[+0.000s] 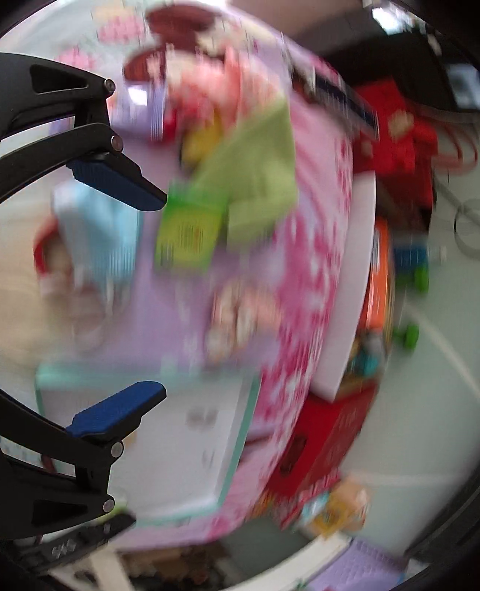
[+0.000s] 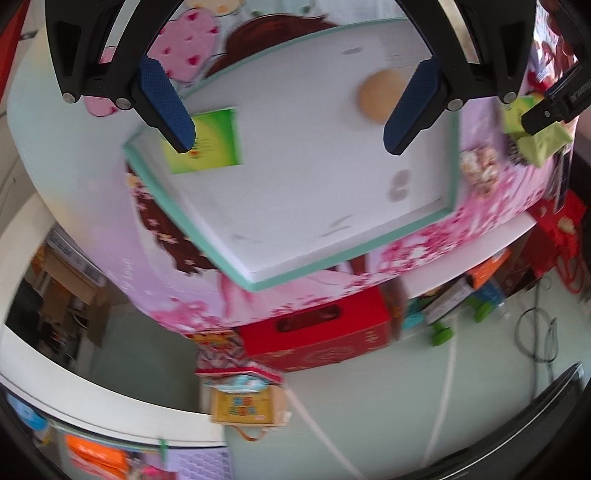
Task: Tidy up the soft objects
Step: 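Move both grippers back to the pile toward the wipes pack and mask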
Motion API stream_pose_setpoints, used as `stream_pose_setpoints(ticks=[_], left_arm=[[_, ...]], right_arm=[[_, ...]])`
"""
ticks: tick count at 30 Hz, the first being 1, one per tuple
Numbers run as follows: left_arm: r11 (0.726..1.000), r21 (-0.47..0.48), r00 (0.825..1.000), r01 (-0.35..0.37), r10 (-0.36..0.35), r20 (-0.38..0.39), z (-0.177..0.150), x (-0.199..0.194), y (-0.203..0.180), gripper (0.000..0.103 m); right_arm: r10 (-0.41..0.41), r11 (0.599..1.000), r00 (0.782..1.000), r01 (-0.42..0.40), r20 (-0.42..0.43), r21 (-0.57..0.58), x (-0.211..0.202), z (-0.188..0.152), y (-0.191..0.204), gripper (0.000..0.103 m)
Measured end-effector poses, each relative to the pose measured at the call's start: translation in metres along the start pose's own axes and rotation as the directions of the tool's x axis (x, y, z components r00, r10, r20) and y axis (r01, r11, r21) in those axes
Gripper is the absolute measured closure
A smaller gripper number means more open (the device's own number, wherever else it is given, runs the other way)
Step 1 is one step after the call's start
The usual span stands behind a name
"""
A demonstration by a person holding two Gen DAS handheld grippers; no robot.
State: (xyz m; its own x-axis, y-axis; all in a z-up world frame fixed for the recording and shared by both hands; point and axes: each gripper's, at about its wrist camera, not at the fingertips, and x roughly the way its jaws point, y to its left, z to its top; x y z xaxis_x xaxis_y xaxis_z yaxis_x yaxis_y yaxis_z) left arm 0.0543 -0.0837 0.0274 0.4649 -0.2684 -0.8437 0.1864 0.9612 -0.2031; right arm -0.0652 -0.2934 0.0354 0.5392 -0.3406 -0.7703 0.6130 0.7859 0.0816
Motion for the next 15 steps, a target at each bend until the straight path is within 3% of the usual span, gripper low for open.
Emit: stream_pose_setpoints(ticks=[4, 6, 12, 15], left_arm=[[0.977, -0.055, 0.979, -0.205, 0.205, -0.001, 0.006, -0.014, 0.047, 0.009], [0.960, -0.094, 0.964, -0.265, 0.266, -0.001, 0.007, -0.022, 0.069, 0.009], [0.926, -0.261, 0.957, -0.275, 0.289, 0.017, 0.004, -0.050, 0.130, 0.007], [0.917, -0.297, 0.958, -0.265, 0.285, 0.027, 0.000, -0.057, 0.143, 0.003]], right_arm=[[0.076, 0.995, 0.997, -0.076, -0.005, -0.067, -0.004, -0.003, 0.037, 0.000], [0.117, 0.989, 0.993, -0.118, -0.012, -0.095, -0.006, -0.007, 0.055, 0.000], [0.233, 0.947, 0.971, -0.238, -0.047, -0.217, -0.014, -0.025, 0.115, 0.000], [0.271, 0.921, 0.960, -0.279, -0.066, -0.271, -0.016, -0.035, 0.139, 0.000]])
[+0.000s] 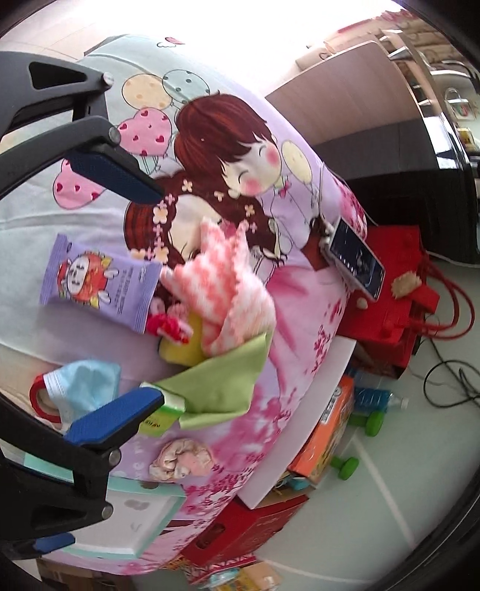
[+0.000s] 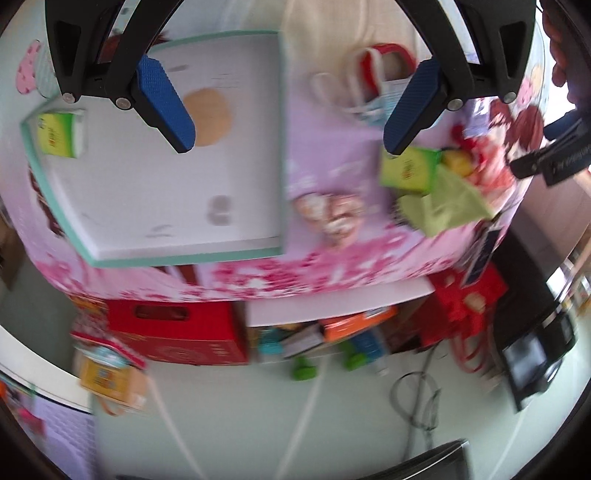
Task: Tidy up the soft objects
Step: 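Move both grippers back to the pile toward the wipes pack and mask, then grasp the purple baby wipes pack with the left gripper while the right gripper grasps the blue mask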
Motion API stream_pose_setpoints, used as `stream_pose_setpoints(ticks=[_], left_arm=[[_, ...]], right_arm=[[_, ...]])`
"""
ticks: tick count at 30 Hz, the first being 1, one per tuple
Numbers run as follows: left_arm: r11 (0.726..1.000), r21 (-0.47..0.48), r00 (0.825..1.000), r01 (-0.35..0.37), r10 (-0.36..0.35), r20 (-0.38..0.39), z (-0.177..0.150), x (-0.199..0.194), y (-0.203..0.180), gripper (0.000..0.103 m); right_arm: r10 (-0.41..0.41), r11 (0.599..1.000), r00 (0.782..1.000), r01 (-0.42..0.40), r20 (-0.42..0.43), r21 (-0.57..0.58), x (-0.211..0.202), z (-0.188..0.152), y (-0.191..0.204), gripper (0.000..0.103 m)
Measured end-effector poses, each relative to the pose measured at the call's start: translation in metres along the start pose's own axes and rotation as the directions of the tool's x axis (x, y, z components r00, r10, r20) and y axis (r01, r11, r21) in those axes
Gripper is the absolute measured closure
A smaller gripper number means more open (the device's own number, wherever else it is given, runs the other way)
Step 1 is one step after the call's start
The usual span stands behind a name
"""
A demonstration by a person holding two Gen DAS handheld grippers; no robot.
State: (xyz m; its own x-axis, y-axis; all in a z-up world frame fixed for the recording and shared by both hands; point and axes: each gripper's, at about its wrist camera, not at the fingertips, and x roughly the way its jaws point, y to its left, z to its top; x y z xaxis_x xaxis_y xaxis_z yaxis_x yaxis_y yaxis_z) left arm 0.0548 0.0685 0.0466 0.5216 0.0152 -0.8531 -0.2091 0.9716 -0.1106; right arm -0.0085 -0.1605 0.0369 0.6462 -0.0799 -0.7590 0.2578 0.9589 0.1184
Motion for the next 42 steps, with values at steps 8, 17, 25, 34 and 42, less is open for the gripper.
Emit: stream_pose_setpoints(ticks=[8, 17, 25, 34, 42], left_arm=[[0.999, -0.049, 1.000, -0.009, 0.008, -0.016, -0.003, 0.009, 0.017, 0.003], [0.998, -0.060, 0.988, -0.003, -0.006, -0.152, -0.020, 0.047, 0.022, 0.003], [0.999, -0.037, 0.975, -0.036, 0.027, -0.223, -0.026, 0.070, 0.021, 0.003], [0.998, -0.033, 0.961, -0.062, 0.050, -0.273, -0.036, 0.089, 0.018, 0.003], [0.996, -0.046, 0.955, -0.072, 0.055, -0.293, -0.039, 0.100, 0.022, 0.009]], right_arm=[[0.091, 0.988, 0.994, -0.098, -0.064, -0.118, 0.016, -0.013, 0.046, 0.000], [0.136, 0.958, 0.977, -0.172, -0.167, -0.229, 0.036, -0.033, 0.079, 0.000], [0.138, 0.935, 0.966, -0.199, -0.218, -0.292, 0.048, -0.045, 0.094, 0.000], [0.106, 0.939, 0.963, -0.179, -0.246, -0.295, 0.068, -0.052, 0.095, 0.000], [0.108, 0.946, 0.969, -0.169, -0.221, -0.277, 0.069, -0.048, 0.093, 0.002]])
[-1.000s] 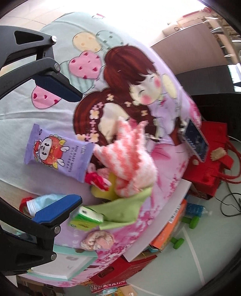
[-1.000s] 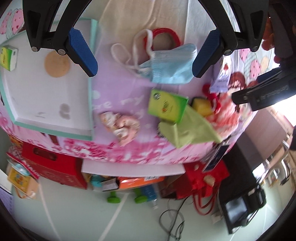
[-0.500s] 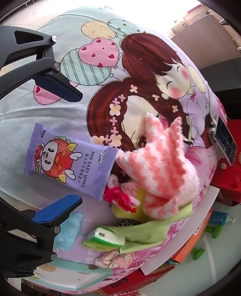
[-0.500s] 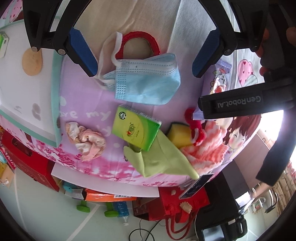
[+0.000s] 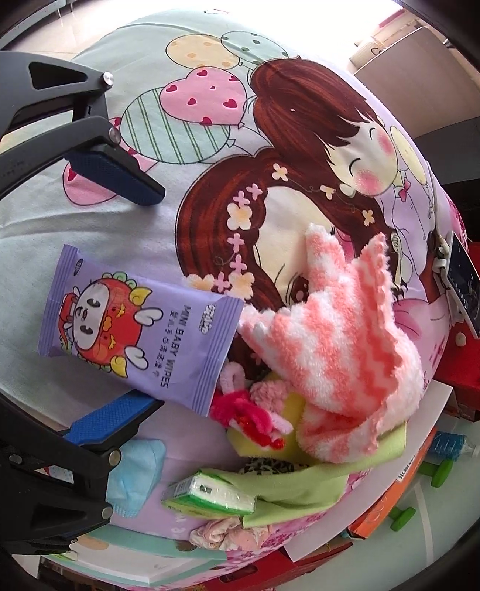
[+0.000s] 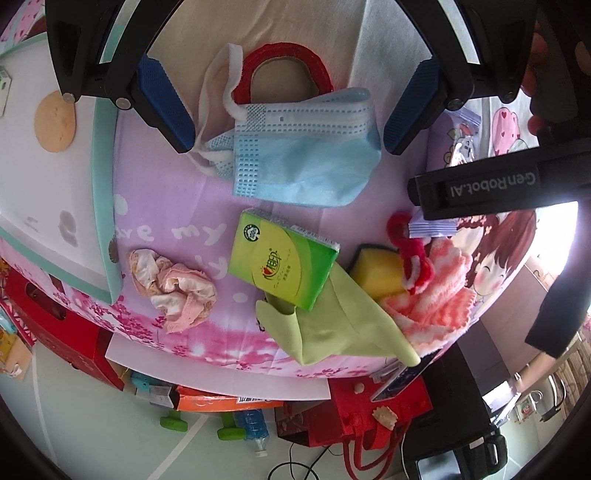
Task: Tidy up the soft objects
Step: 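Grasp the purple baby wipes pack with the left gripper while the right gripper grasps the blue mask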
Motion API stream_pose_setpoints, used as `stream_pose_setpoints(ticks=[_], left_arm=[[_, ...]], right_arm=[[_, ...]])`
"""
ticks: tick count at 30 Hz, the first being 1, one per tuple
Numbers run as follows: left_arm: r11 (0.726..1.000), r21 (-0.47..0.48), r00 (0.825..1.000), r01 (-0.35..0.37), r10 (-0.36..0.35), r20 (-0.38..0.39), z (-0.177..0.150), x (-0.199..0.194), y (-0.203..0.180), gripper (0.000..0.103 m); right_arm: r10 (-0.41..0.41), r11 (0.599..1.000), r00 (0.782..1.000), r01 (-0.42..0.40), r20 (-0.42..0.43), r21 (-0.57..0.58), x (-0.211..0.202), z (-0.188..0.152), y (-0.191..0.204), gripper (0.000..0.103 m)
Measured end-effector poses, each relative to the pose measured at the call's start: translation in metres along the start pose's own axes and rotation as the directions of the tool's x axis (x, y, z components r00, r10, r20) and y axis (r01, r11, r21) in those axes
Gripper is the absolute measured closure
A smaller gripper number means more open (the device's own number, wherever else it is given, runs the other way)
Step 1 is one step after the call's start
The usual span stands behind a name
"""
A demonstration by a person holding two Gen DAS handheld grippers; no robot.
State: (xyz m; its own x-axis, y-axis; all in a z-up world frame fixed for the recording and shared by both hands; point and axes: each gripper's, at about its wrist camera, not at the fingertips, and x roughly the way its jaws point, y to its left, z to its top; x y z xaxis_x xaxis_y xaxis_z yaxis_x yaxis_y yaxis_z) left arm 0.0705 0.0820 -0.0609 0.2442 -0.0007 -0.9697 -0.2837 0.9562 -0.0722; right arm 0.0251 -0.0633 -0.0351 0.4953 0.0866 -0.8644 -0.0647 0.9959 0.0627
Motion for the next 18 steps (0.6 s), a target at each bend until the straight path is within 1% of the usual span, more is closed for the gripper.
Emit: stream_pose_setpoints(ticks=[1, 3, 5, 6, 7, 8, 18], left_arm=[[1.000, 0.001, 1.000, 0.004, -0.004, 0.001, 0.000, -0.001, 0.000, 0.017], [1.000, 0.004, 1.000, 0.015, -0.015, 0.004, 0.001, -0.002, -0.002, 0.022], [1.000, 0.004, 1.000, 0.020, -0.020, 0.001, 0.001, -0.005, -0.004, 0.027], [1.000, 0.002, 1.000, 0.023, -0.023, -0.001, 0.001, -0.005, -0.005, 0.035], [1.000, 0.001, 1.000, 0.027, -0.027, -0.003, 0.002, -0.005, -0.005, 0.042], [0.999, -0.002, 0.999, 0.033, -0.033, -0.002, 0.001, -0.005, -0.006, 0.045], [0.995, -0.020, 0.995, 0.097, -0.097, 0.007, 0.001, -0.020, -0.008, 0.048]], right_arm=[[0.001, 1.000, 1.000, -0.001, 0.002, -0.001, -0.001, 0.000, 0.000, 0.005], [0.004, 1.000, 1.000, -0.004, 0.004, -0.003, -0.002, 0.001, 0.001, 0.014], [0.005, 1.000, 1.000, -0.005, -0.002, -0.009, -0.001, 0.001, 0.002, 0.018], [0.006, 1.000, 1.000, -0.006, -0.005, -0.010, 0.000, 0.000, 0.002, 0.023], [0.007, 1.000, 1.000, -0.007, -0.007, -0.011, 0.000, 0.000, 0.003, 0.024], [0.006, 1.000, 1.000, -0.006, -0.008, -0.011, 0.000, -0.001, 0.003, 0.026], [0.005, 1.000, 1.000, -0.005, 0.006, 0.004, -0.005, 0.001, -0.002, 0.046]])
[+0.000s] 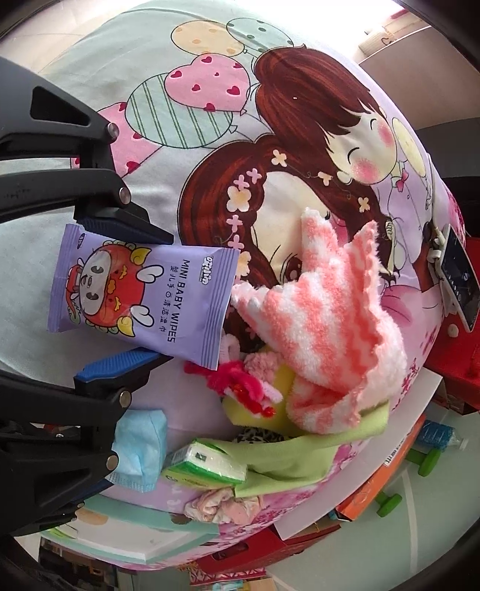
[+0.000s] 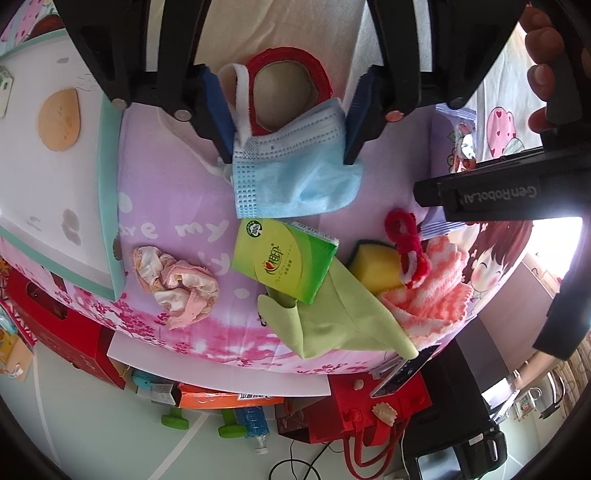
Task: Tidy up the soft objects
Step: 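Grasp the purple baby wipes pack with the left gripper while the right gripper grasps the blue mask, then carry the wipes pack with the left gripper while the right gripper carries the mask to the tray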
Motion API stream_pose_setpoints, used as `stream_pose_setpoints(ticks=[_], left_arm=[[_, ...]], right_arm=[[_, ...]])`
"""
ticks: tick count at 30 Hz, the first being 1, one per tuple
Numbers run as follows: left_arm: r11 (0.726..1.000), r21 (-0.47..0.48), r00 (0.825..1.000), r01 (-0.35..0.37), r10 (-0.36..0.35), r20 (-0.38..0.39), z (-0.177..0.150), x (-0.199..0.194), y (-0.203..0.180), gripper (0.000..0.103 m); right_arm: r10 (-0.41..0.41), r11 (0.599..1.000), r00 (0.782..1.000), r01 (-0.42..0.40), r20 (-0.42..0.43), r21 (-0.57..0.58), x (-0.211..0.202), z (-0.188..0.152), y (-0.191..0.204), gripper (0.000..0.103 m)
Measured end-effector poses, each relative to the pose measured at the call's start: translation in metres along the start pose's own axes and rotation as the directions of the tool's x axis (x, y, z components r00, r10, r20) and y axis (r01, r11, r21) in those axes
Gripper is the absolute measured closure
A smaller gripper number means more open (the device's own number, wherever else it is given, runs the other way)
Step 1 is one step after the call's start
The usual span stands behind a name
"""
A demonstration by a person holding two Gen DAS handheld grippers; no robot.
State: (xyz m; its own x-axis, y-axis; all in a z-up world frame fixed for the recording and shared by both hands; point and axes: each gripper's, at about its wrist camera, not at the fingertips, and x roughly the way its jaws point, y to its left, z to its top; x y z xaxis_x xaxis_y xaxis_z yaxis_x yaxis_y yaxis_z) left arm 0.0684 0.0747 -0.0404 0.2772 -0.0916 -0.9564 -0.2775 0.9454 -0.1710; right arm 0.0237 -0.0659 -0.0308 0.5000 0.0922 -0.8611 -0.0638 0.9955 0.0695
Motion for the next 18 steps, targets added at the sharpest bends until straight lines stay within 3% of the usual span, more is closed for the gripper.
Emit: stream_pose_setpoints(ticks=[7, 10, 18], left_arm=[[1.000, -0.023, 1.000, 0.009, -0.009, 0.030, 0.003, -0.018, 0.007, 0.048], [0.999, -0.034, 0.999, 0.016, -0.015, 0.045, 0.005, -0.029, 0.012, 0.048], [0.998, -0.047, 0.996, 0.038, -0.034, 0.083, 0.006, -0.054, 0.017, 0.048]], right_arm=[[0.006, 1.000, 1.000, -0.006, 0.007, 0.004, -0.003, 0.001, -0.002, 0.057], [0.018, 1.000, 1.000, -0.018, 0.016, 0.008, -0.006, 0.001, -0.002, 0.070], [0.057, 0.998, 0.998, -0.058, 0.027, 0.027, -0.011, 0.001, -0.003, 0.083]])
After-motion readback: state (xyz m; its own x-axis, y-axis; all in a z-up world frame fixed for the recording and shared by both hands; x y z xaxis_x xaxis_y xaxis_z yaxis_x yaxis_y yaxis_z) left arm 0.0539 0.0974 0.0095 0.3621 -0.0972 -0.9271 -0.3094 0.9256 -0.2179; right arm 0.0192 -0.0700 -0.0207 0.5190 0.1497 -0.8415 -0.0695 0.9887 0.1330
